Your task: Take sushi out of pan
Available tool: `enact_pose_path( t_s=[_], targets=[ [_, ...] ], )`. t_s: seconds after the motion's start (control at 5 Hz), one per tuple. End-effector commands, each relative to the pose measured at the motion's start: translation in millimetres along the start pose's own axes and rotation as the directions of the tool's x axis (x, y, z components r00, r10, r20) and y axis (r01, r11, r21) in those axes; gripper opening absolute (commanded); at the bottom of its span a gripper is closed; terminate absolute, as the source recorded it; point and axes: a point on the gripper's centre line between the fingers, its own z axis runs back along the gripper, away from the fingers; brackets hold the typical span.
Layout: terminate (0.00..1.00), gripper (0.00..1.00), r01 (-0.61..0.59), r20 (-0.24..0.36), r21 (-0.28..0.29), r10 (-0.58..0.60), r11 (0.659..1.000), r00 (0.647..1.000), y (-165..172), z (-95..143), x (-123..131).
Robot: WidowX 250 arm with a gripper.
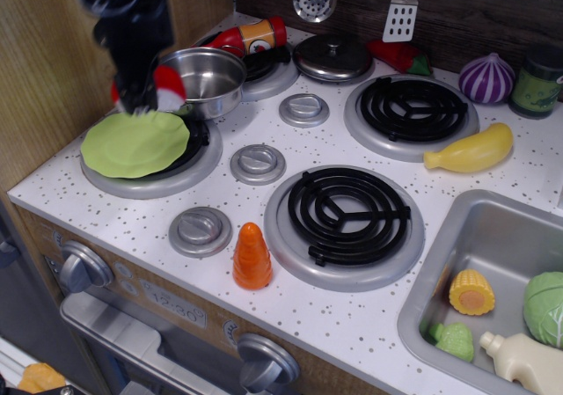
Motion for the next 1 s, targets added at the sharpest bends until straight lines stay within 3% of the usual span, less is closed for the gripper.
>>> enact_pose_path(
  t_s=[0.0, 0.6, 0.8],
  targets=[
    [0.00, 1.00, 0.041, 0.097, 0.044, -0.045, 0.998, 0.994, 6.6, -6.1, -8.4],
    [0.00, 1.00, 0.041, 0.097, 0.044, -0.045, 0.998, 0.994, 6.6, -6.1, -8.4],
    [1.00, 1.00, 0.041, 0.097, 0.044, -0.045, 0.998, 0.994, 6.6, -6.1, -8.4]
  ],
)
